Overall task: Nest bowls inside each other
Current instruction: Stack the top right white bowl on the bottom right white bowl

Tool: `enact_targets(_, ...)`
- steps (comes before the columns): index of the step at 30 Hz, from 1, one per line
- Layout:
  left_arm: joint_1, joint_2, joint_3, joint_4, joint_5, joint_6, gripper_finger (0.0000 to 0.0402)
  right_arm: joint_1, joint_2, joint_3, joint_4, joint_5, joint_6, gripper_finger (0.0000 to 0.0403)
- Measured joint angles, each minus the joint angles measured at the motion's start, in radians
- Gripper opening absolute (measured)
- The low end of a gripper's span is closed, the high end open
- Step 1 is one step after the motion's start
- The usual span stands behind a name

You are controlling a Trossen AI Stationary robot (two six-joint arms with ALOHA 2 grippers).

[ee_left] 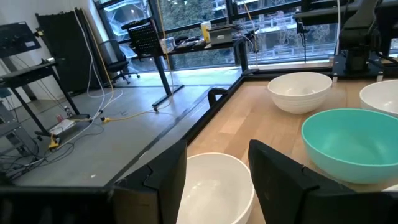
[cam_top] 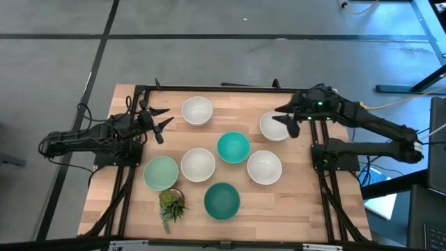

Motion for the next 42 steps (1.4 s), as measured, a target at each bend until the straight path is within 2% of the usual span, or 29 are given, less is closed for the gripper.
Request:
enact_targets(9,0.0,0.0,0.0,0.0,0.0,0.0,0.0167,0.079,0.166,0.0,0.005,-0.001,0.0,0.0193)
enact_targets(13,0.0,0.0,0.0,0.0,0.0,0.0,0.0167,0.104,0.201,0.001,-0.052,0.0,0.021,0.0193)
enact_targets(20,0.0,0.0,0.0,0.0,0.0,-0.001,0.0167,0.144,0.209,-0.019,-0.195,0.144,0.026,0.0193)
enact_targets(32,0.0,0.0,0.0,0.0,0.0,-0.003,0.0167,0.182,0.22,-0.14,-0.212,0.173,0.053,0.0193)
enact_targets(37,0.0,0.0,0.0,0.0,0.0,-0.003,0.0167,0.196,0.219,-0.167,-0.204,0.226,0.08,0.0193)
enact_targets(42,0.0,0.0,0.0,0.0,0.0,-0.003,0.0167,0.199,0.23,-0.178,-0.204,0.231,0.112,0.0193)
